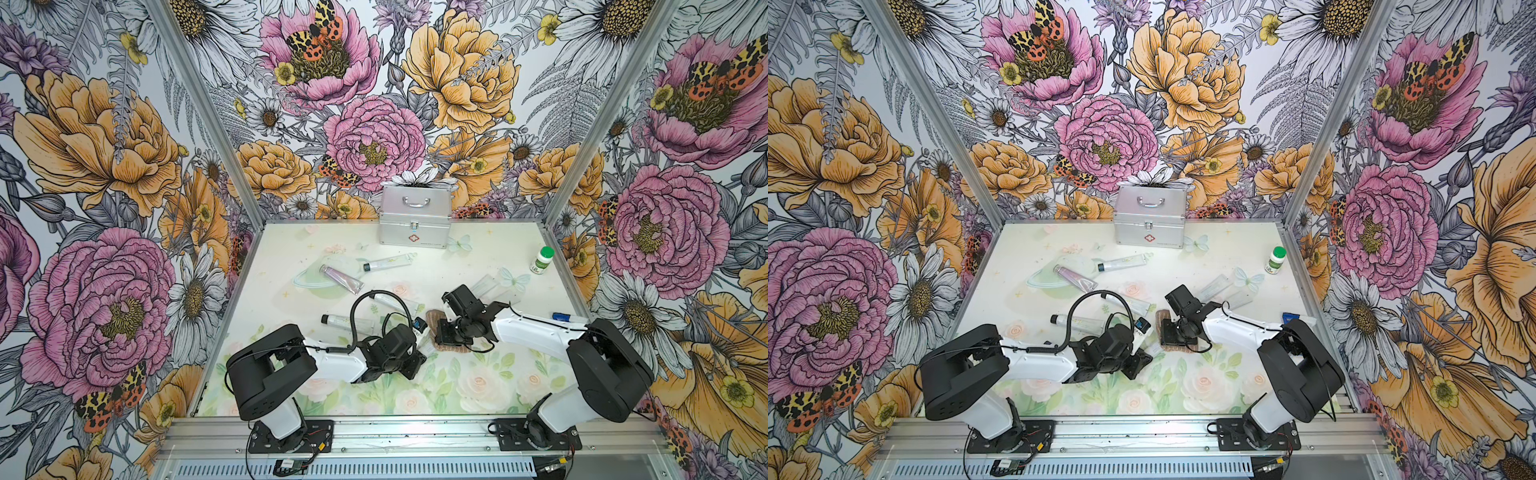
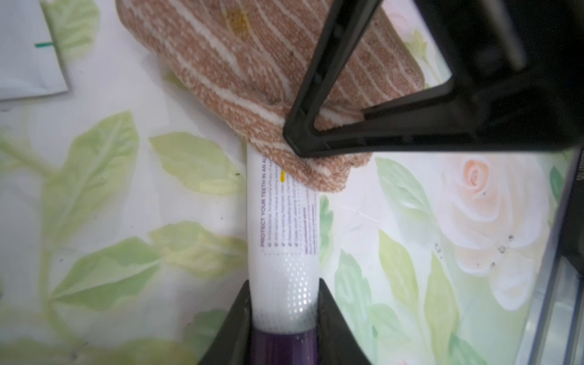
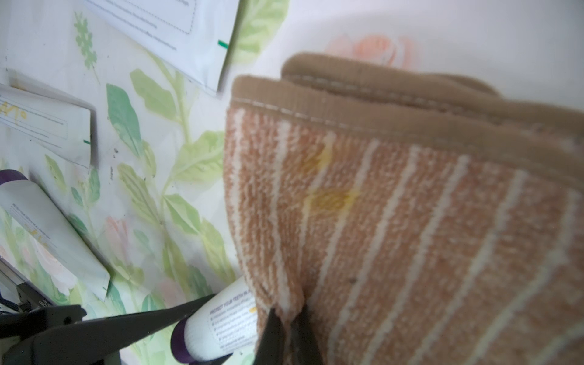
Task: Wipe the surface of the toothpaste tube
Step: Wipe the dirt from the toothpaste tube.
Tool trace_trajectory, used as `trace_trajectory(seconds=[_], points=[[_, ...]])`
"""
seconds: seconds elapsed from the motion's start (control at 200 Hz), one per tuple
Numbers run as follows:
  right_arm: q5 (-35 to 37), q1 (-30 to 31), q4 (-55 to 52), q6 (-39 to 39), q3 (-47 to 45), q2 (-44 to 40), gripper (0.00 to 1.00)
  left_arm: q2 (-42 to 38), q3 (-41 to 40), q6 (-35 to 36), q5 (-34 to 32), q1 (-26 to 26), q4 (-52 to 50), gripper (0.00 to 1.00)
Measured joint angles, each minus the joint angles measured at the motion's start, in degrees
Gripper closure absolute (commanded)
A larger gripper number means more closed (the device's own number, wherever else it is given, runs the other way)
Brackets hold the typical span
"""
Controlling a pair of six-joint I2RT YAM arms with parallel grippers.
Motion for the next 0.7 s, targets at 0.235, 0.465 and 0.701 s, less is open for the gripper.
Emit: trace_trajectory(seconds=[0.235, 0.465, 0.701], points=[[-1.4, -4.8, -0.5, -1.6, 1.3, 2.1, 1.0, 0.1, 0.0, 0.4, -0.1, 0.1, 0.4, 0.75], [-1.3, -5.6, -3.0, -2.6, 4.1, 3.9, 1.0, 0.3, 0.0, 0.4, -0.1, 0.2, 0.7, 0.75], [-0.9, -2.5, -3.3, -1.6, 4.3, 3.6, 1.0, 0.6, 0.0, 0.4, -0.1, 0.2, 1.0, 0.75]])
